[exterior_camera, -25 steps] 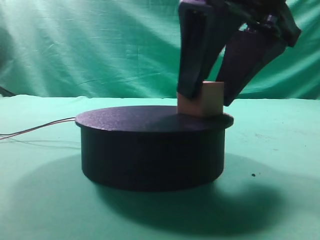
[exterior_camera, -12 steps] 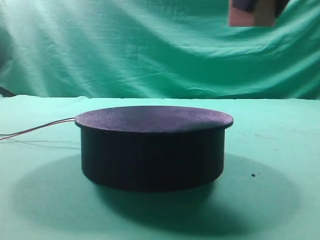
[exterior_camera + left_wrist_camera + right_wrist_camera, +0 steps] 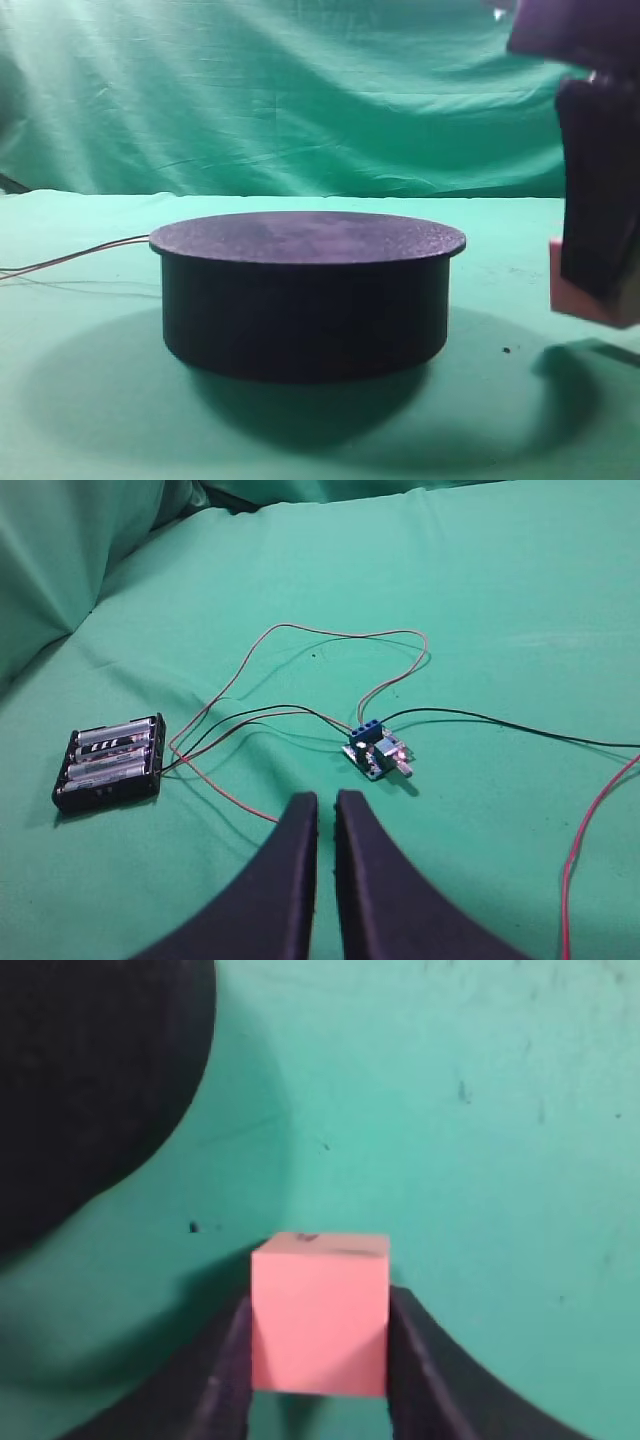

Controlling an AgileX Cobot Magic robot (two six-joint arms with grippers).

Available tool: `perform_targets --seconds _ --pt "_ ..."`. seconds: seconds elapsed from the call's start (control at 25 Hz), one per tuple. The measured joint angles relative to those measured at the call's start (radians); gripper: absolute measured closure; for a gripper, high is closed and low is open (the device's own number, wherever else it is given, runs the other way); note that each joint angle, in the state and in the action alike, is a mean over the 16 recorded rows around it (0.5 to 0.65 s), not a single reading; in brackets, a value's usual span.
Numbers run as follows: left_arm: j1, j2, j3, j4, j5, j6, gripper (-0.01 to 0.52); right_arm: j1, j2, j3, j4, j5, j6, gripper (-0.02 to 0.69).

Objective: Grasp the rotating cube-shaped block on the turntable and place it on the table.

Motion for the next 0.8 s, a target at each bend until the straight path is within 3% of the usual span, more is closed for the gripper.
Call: perform_targets --seconds 0.16,0.56,0.8 --pt "0.000 0.000 0.000 0.000 0.000 0.000 0.514 0.000 -0.101 -0.037 -0.008 0.081 0.032 0.297" --pt "0.000 0.000 0.000 0.000 0.000 0.000 0.514 0.000 -0.458 -0.036 -0.023 0.205 0.077 0.619" --pt "0.000 0.000 0.000 0.000 0.000 0.000 0.514 0.000 -0.640 0.016 -0.023 0.168 0.070 0.665"
